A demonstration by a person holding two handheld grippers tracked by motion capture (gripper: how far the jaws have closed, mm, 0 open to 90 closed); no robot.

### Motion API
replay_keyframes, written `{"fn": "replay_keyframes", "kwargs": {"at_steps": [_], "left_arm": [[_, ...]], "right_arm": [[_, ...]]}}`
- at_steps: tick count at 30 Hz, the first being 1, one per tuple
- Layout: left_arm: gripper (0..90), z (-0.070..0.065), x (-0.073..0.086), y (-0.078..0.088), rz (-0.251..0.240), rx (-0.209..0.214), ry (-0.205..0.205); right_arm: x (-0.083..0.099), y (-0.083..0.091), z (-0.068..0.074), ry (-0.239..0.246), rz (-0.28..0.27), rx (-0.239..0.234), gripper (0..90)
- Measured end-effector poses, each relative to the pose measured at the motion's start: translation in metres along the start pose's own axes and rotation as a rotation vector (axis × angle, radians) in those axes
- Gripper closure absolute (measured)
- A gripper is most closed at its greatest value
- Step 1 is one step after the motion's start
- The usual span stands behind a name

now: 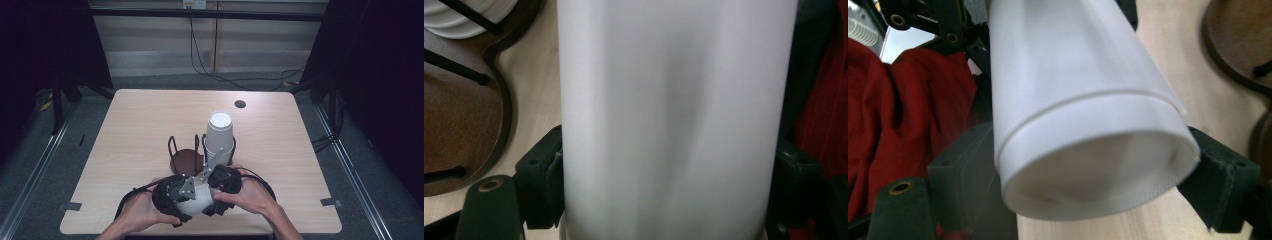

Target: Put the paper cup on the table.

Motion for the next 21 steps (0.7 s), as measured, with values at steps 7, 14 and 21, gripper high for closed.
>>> {"fn": "replay_keyframes", "kwargs": {"at_steps": [7, 14, 21], "left_arm": [[20.8, -0.0022, 0.0001, -0.0010, 0.018, 0.007, -0.029], [20.4, -0.0050, 0.0009, -0.0042, 0.016, 0.031, -0.027], [20.1, -0.0058, 0.0003, -0.0024, 0.019, 0.040, -0.046]], "right_arm": [[-0.0018, -0.0019, 0.0038, 0.009, 0.010, -0.016, 17.5], [-0.0032, -0.0044, 0.0045, 0.013, 0.000, -0.039, 18.2], [-0.0034, -0.0069, 0.0066, 0.002, 0.014, -0.056, 23.2]]}}
Point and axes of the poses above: each handheld gripper's, and its own axes: y roughly backward along the jaws, x roughly out of its underside, z roughly to its left, the point moved 5 cm from there along -y, roughly forward along the jaws, and after that the axes turned 6 degrees about y, right-handed, at the moved point
